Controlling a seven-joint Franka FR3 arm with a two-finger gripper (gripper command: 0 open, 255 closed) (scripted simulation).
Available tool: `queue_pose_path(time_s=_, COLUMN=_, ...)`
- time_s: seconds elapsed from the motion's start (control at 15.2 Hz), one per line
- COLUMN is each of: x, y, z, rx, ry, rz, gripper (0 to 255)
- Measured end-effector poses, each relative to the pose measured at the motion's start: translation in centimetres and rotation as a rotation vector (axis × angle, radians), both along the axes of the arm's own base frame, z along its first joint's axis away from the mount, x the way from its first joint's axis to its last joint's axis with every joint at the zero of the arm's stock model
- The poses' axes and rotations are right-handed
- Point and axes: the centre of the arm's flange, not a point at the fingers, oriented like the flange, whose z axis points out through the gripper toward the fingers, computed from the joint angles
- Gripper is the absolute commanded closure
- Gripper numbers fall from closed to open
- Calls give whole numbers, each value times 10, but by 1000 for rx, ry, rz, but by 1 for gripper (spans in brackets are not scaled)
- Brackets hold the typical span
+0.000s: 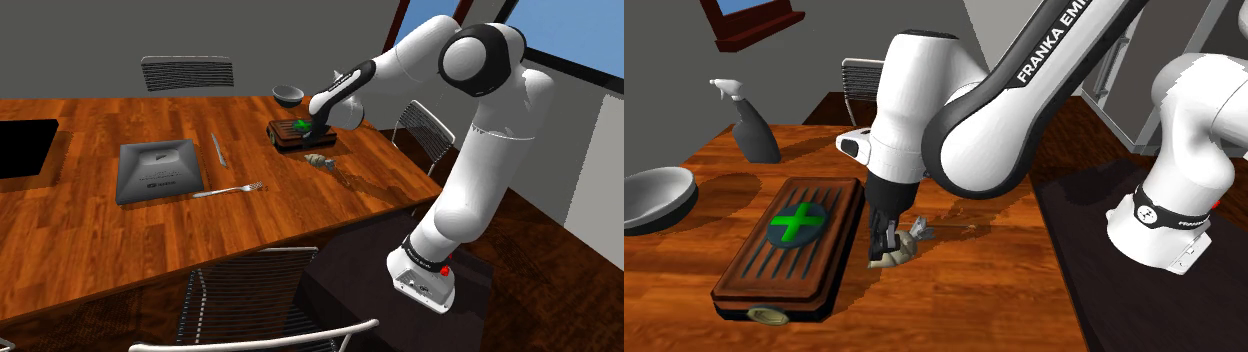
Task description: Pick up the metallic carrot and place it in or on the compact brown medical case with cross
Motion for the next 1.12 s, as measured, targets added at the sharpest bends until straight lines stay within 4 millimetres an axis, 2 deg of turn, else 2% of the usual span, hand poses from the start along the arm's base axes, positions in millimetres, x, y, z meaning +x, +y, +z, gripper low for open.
queue_pose_path(time_s=0.07, x=0, y=0, z=0, rx=0, ry=0, rz=0, gripper=255)
queue_pose_path(time_s=0.13, x=0, y=0, z=0, rx=0, ry=0, rz=0, gripper=0)
queue_pose_path(time_s=0.33, x=-7, y=-6, z=-7, rx=-9, ry=28, rz=-17, gripper=0)
queue_pose_path(time_s=0.73, x=-42, y=-32, z=-35, rx=-49, ry=148, rz=-89, gripper=0)
queue_pose_path(time_s=1.12, x=-40, y=-34, z=-66, rx=-53, ry=160, rz=-96, gripper=0)
